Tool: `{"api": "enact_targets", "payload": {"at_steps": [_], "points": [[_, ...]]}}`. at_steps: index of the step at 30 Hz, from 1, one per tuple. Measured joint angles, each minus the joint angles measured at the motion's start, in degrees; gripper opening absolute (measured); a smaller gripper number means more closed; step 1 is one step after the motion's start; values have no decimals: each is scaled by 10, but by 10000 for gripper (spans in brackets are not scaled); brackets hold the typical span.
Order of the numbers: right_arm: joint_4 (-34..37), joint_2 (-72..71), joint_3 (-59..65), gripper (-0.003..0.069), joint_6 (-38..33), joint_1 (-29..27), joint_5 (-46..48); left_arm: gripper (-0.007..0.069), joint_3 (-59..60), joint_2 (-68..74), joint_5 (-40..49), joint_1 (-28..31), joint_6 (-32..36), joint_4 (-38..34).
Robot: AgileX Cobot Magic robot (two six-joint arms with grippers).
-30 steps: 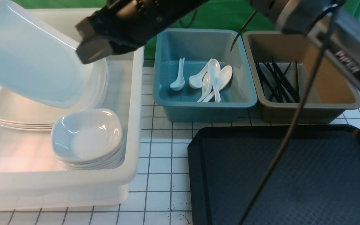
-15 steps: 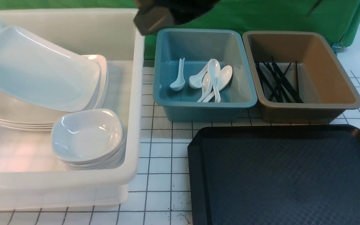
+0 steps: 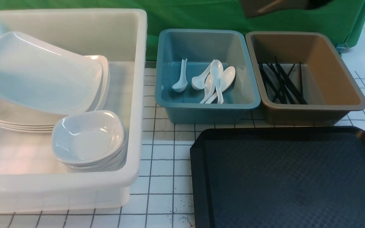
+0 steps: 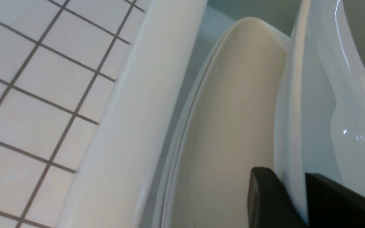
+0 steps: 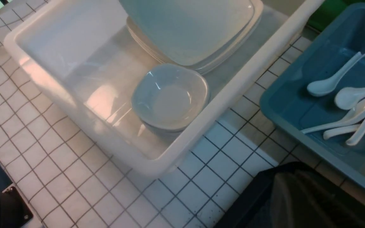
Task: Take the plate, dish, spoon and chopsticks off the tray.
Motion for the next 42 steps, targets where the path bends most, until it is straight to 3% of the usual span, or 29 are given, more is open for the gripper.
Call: {"api": "enact_targets", "payload": {"at_steps": [11,19,22,24,31,33,42], "points": [[-7,-74,48,8,3,0,3,469,-11,-2,71,-1,11,76],[-14,-87,55,8,3,0,3,512,-68,-13,176,-1,-23,125],[-23,-95,59,9,3,0,3,484,-98,-33,217,-1,-27,120],[-41,-110,61,9,5,0,3,418,-116,-50,248,-1,-32,109],[-83,-191,65,9,39,0,3,65,-126,-86,354,-25,-31,105],[-86,-216,79,9,49,0,2,15,-126,-88,364,-43,-27,120],[-87,-298,230,9,90,0,3,-11,-120,-36,249,-109,-53,245]]}}
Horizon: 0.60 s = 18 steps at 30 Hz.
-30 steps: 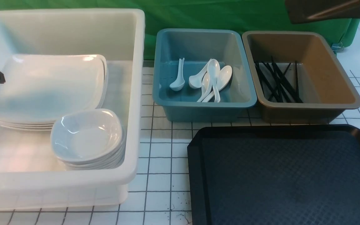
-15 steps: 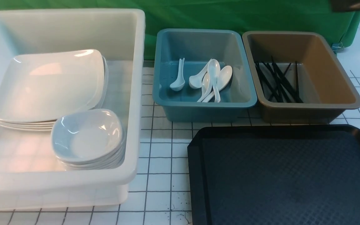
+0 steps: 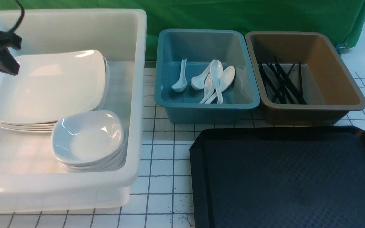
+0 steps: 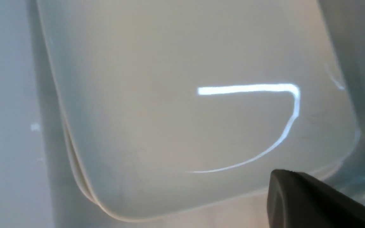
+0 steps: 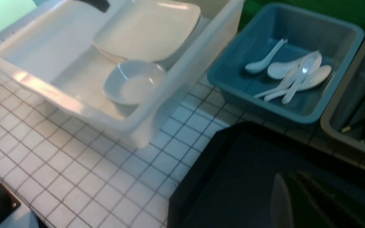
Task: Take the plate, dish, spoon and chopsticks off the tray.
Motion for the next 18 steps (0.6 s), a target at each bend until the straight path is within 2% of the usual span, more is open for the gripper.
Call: {"api": "enact_targets", "payload": {"at_steps": [6,14,18], "points": [[0,-4,49,9,4,0,2,-11,1,82,-19,-1,-15,66],[0,-5,50,9,4,0,2,-5,5,133,-45,-1,-45,143],[0,-5,50,9,4,0,1,-4,5,133,-88,-2,-83,222]]}}
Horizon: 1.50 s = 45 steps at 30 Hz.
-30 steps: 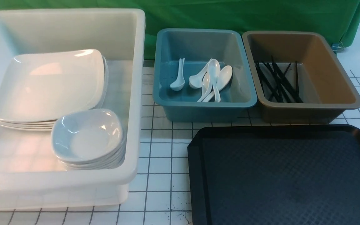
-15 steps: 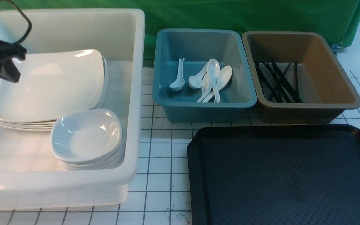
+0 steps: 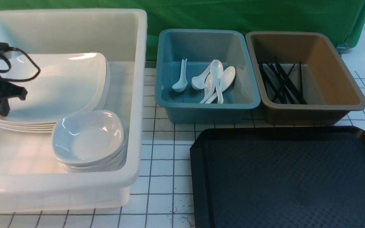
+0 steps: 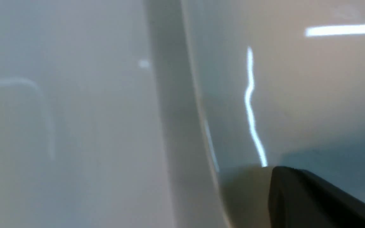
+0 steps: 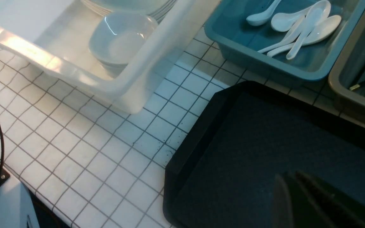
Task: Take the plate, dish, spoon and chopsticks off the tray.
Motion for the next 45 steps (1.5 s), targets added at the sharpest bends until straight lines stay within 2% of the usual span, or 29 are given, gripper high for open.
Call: {"api": "enact_targets", "payload": {"at_steps": [6,10,15,21,24,27,31,40,45], "points": [[-10,0,0,9,-1,0,0,-4,-5,-1,-5,-2,-9,6],[-42,-10,-13,9,-2,0,-1,-4,-16,-40,1,-1,-7,-49],[-95,-67,-25,9,-2,0,-4,-4,-22,-137,35,-1,7,-141],[-130,-182,-2,8,-4,0,-6,-4,2,-226,139,-1,72,-300],[-134,-246,64,8,5,0,-7,-4,43,-261,186,-1,111,-379],[-136,-285,151,8,43,0,-14,-4,89,-290,207,-1,135,-431],[-136,-309,283,8,67,0,-99,-4,145,-325,213,-1,149,-477],[-136,-306,505,8,70,0,-461,-4,212,-366,203,-1,179,-485],[-135,-305,533,17,70,0,-540,-4,213,-368,185,-1,179,-486]]}}
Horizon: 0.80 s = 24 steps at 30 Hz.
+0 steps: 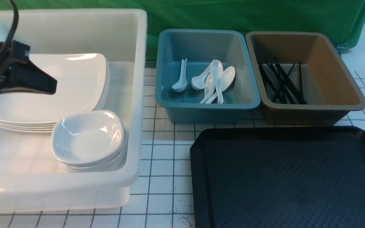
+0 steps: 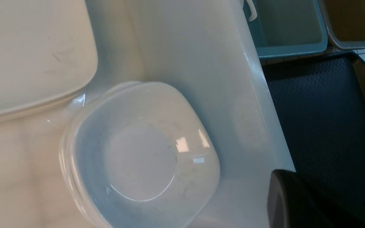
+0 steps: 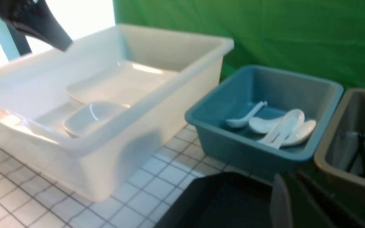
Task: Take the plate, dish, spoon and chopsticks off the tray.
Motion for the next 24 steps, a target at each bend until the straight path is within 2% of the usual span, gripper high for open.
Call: {"api": "enact_targets", "payload": {"at_steps": [24], "points": [[0,-4,25,71,0,0,-21,-3,0,0,-22,0,1,0]]}}
